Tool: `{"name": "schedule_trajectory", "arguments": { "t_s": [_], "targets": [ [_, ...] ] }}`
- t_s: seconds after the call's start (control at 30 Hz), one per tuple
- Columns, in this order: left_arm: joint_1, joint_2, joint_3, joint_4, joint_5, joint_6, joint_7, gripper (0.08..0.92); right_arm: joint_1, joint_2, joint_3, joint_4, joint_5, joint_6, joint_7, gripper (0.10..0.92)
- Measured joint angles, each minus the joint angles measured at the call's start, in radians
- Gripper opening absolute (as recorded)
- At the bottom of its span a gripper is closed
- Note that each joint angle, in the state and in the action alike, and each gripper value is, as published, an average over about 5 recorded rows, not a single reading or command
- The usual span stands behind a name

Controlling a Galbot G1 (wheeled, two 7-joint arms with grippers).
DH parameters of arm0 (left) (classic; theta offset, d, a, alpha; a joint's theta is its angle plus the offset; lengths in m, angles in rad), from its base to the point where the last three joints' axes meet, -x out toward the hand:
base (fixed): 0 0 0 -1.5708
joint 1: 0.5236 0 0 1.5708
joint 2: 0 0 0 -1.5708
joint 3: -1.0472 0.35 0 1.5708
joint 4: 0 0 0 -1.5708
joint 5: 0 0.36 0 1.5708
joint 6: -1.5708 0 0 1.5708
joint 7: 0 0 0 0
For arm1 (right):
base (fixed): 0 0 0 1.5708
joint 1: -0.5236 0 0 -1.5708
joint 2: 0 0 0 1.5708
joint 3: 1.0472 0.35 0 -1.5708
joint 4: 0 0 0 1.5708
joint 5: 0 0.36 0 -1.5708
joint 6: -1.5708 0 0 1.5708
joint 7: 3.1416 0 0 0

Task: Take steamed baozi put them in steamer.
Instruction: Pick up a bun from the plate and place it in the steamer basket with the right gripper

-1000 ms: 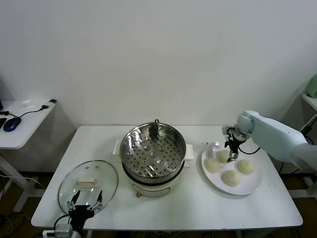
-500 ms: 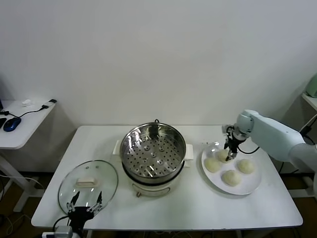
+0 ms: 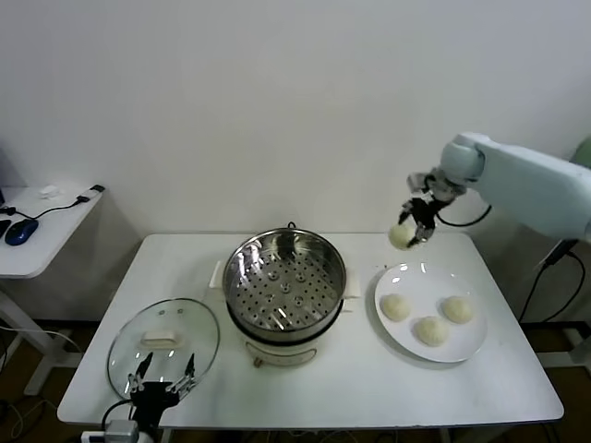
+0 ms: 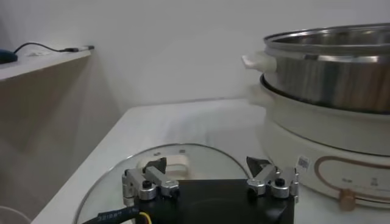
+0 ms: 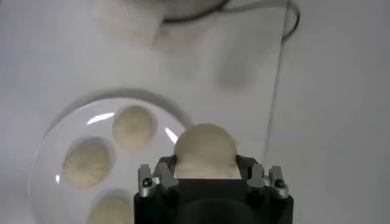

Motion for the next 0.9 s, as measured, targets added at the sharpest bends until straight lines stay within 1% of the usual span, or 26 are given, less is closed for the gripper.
{"name": "schedule_trajectory", "arguments": {
  "t_s": [0.2, 0.37, 0.57, 0.9],
  "targets": [
    [0.001, 0.001, 0.003, -0.007, 0.002, 0.0, -0.001, 0.823, 0.08, 0.101, -0.023, 0.156, -0.023, 0.121, -0.002, 0.665],
    [-0.001, 0.002, 0.001, -0.015, 0.002, 0.005, -0.001, 0.823, 0.069, 0.186, -0.024, 0.19, -0.122, 0.244, 0.004, 0.662],
    [-0.002, 0.002, 0.002, -0.025, 0.002, 0.011, -0.001, 0.823, -0.014, 0.279, 0.007, 0.114, -0.284, 0.38, 0.022, 0.662],
    [0.006, 0.005, 0.002, -0.032, 0.0, 0.014, -0.002, 0.823, -0.18, 0.413, 0.091, -0.123, -0.48, 0.541, 0.053, 0.662]
  ]
}}
